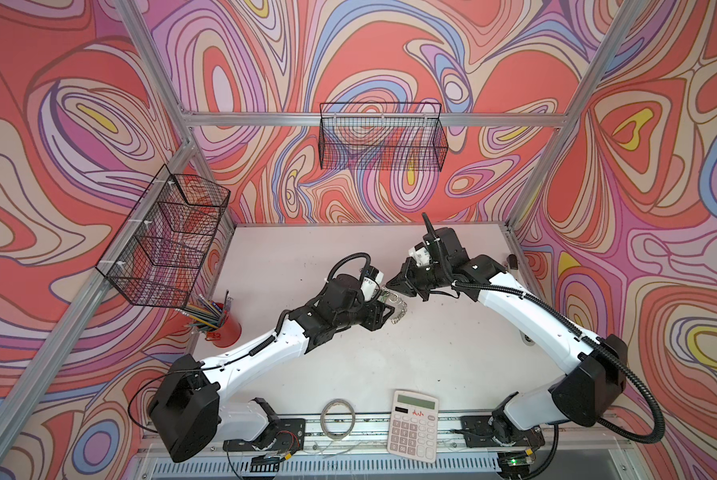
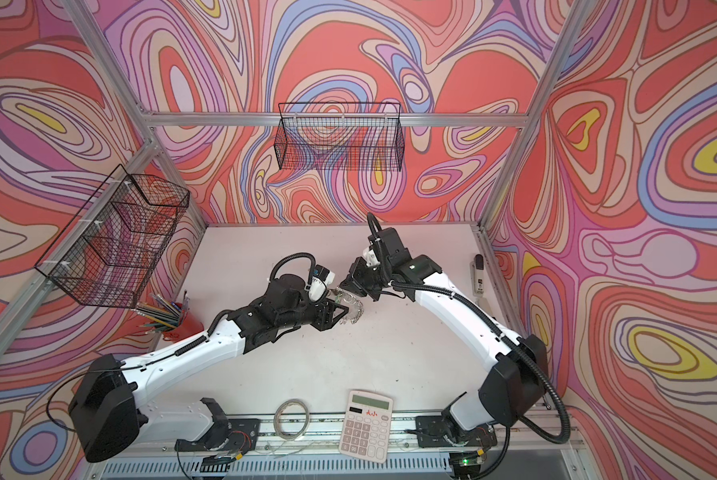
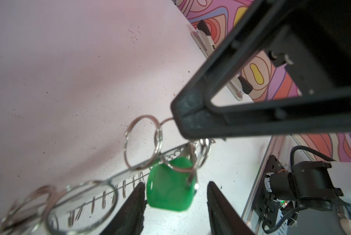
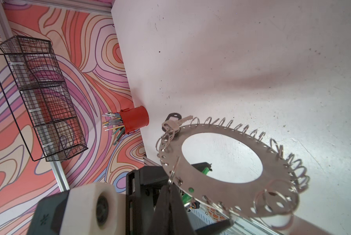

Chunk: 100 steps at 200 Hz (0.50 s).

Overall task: Attach keys to a key ring
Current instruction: Insert the key into the keyring.

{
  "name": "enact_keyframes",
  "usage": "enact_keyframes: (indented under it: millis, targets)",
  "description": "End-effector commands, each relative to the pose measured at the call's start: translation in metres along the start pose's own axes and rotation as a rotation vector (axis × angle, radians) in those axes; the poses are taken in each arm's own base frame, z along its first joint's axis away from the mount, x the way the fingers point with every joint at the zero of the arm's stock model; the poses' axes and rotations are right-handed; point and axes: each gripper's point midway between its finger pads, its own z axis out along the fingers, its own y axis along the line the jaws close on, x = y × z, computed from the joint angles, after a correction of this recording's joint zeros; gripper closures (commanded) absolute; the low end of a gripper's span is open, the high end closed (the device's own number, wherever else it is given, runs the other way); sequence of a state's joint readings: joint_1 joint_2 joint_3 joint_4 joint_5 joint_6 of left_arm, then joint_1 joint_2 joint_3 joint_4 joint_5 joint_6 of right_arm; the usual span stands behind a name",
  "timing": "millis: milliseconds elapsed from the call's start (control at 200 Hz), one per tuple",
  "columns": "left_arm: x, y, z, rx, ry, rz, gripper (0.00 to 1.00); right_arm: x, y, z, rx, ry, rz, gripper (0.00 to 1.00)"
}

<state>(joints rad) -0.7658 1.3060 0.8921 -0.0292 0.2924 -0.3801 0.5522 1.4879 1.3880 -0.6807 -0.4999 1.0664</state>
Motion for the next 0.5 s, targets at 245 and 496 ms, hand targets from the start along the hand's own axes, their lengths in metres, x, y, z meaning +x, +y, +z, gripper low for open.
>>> enact_keyframes:
  millis: [245, 496]
  targets:
    - [-0.016, -0.007, -0.012, 0.002, -0.036, 0.089, 0.54, 0.002, 0.013, -0.008, -0.053, -0.008, -0.015, 1.00]
    - [-0.026, 0.005, -0.010, -0.055, -0.075, 0.080, 0.60, 0.002, 0.015, -0.009, -0.058, -0.011, -0.017, 1.00]
